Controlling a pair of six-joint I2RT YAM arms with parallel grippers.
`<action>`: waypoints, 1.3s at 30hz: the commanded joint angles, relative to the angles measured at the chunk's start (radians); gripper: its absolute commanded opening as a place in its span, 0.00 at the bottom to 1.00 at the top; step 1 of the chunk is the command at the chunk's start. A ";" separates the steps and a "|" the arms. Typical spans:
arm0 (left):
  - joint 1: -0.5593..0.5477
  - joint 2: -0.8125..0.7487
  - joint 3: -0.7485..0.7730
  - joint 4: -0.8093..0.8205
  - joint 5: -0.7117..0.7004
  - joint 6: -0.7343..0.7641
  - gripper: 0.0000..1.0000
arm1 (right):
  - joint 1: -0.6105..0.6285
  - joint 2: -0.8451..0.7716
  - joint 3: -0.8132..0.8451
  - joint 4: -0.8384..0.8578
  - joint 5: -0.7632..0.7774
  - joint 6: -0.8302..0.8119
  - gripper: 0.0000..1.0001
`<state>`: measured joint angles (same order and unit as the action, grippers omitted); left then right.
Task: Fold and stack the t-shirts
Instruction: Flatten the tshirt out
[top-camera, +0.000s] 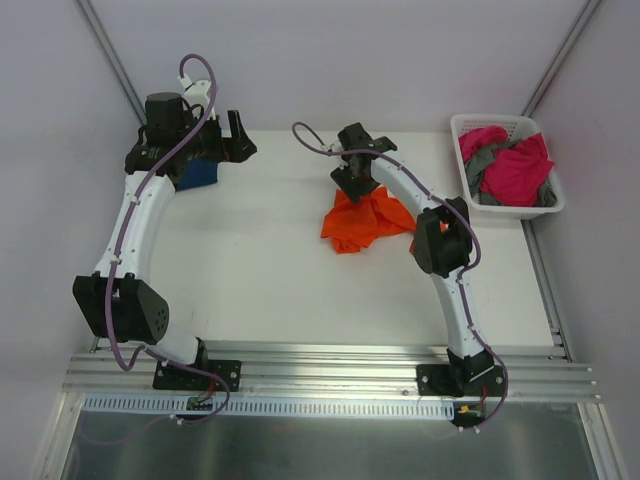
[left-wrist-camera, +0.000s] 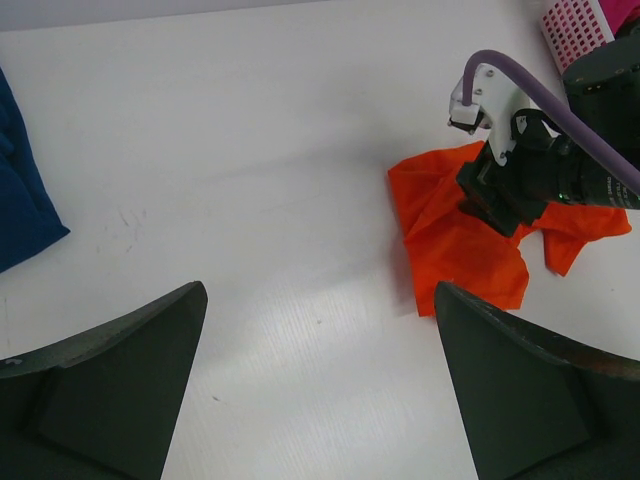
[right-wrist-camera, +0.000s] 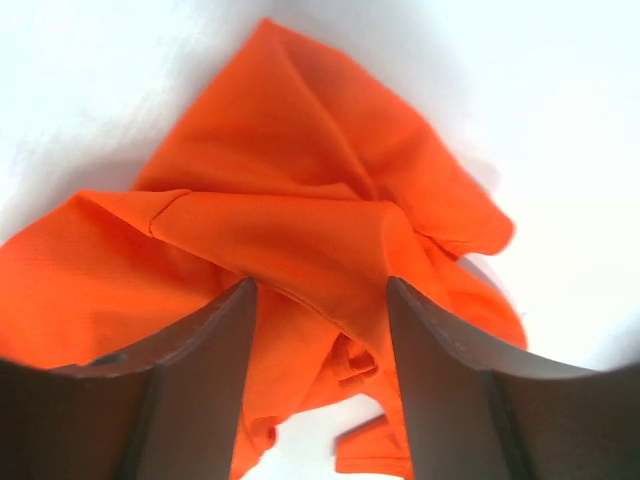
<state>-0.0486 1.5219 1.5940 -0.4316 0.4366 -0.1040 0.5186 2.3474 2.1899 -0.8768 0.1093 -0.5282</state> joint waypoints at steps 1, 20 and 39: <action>0.001 -0.022 0.014 0.011 0.004 0.009 0.99 | -0.014 -0.005 0.034 0.007 0.058 -0.026 0.56; 0.001 0.003 -0.040 0.010 0.042 -0.010 0.99 | -0.109 -0.169 0.005 0.009 0.132 -0.062 0.01; -0.229 0.415 0.205 -0.022 0.151 -0.007 0.99 | -0.279 -0.684 -0.150 0.039 0.216 -0.050 0.01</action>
<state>-0.2264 1.9057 1.7069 -0.4484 0.5419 -0.1390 0.2653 1.7092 2.0666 -0.8417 0.2825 -0.5877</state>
